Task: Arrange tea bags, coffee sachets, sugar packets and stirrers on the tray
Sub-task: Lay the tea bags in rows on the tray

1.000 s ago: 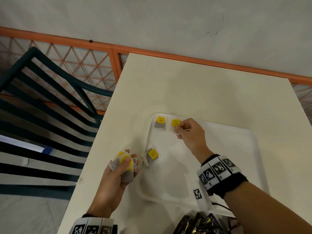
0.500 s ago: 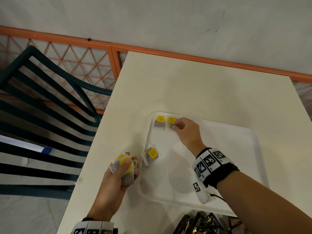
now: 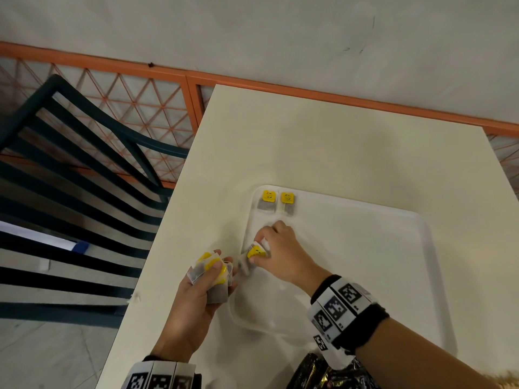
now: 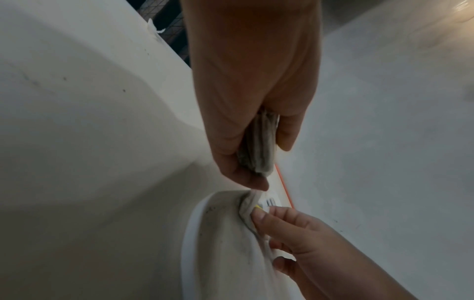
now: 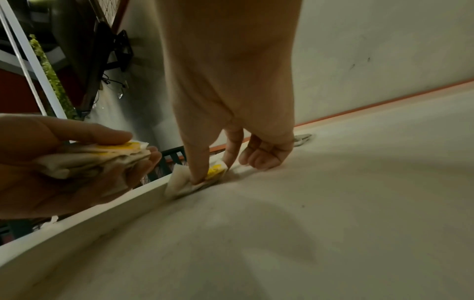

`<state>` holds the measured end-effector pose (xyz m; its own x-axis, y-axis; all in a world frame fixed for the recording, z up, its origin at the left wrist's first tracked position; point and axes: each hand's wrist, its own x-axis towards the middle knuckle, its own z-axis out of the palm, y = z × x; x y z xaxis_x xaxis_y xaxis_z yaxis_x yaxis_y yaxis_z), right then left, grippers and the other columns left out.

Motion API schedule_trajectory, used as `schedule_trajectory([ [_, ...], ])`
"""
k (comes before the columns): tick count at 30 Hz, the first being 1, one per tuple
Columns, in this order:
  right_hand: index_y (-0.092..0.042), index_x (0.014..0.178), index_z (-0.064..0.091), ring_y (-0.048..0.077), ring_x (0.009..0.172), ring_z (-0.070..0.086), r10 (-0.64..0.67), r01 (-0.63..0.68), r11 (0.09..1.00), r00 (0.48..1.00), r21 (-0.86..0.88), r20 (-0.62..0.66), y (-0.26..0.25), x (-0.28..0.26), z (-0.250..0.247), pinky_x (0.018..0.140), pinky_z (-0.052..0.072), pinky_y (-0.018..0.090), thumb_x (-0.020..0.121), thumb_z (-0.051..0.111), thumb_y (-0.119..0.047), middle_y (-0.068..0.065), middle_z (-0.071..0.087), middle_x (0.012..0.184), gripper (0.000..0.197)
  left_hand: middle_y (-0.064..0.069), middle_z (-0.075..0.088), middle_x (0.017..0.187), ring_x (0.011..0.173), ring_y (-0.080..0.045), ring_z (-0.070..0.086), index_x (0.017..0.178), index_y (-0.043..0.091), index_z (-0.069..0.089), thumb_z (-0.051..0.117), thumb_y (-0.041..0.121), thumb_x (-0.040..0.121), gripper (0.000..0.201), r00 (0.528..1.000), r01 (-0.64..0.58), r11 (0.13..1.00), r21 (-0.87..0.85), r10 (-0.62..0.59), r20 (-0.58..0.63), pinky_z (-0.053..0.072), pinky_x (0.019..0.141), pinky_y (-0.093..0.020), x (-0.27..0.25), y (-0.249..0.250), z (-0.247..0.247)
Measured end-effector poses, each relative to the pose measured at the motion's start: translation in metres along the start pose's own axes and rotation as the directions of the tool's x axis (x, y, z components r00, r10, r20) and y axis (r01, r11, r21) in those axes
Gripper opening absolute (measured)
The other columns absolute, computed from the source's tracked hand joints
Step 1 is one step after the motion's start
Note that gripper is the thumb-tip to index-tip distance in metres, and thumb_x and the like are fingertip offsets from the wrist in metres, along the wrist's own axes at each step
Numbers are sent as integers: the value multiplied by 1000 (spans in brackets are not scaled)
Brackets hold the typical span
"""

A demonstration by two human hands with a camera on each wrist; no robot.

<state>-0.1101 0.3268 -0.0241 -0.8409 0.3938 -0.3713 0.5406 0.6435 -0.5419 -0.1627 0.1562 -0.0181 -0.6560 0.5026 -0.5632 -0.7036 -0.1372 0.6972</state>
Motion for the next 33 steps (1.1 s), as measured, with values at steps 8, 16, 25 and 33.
schedule_trajectory([
  [8,-15,91,61,16,79,57,-80,58,961,994,269,74,-9,-12,-18,74,47,29,81,64,-12,1,62,86,11,-3,70,106,91,-19,68,112,19,61,50,11,90,26,995,-55,987,150,43,88,58,69,-28,-3,6,3],
  [16,-17,92,55,9,69,60,-107,52,748,993,661,43,-10,-20,-19,64,48,19,79,69,-2,-3,64,77,24,-2,71,109,102,-20,67,112,17,64,65,17,79,33,968,-98,966,239,37,247,55,71,-23,-6,9,13],
  [25,-18,92,54,16,73,62,48,-2,608,998,794,-34,-3,-23,-7,64,53,22,81,67,-2,10,65,88,23,-13,71,107,96,-22,68,113,11,65,57,13,81,33,985,-61,977,202,27,168,56,72,-24,0,2,9],
  [33,-18,72,53,17,62,61,184,-6,671,970,742,-158,2,-13,-2,60,53,22,81,62,4,0,62,70,25,2,71,100,90,-19,68,107,21,61,56,15,87,22,997,-38,983,178,25,76,58,68,-24,4,1,5],
])
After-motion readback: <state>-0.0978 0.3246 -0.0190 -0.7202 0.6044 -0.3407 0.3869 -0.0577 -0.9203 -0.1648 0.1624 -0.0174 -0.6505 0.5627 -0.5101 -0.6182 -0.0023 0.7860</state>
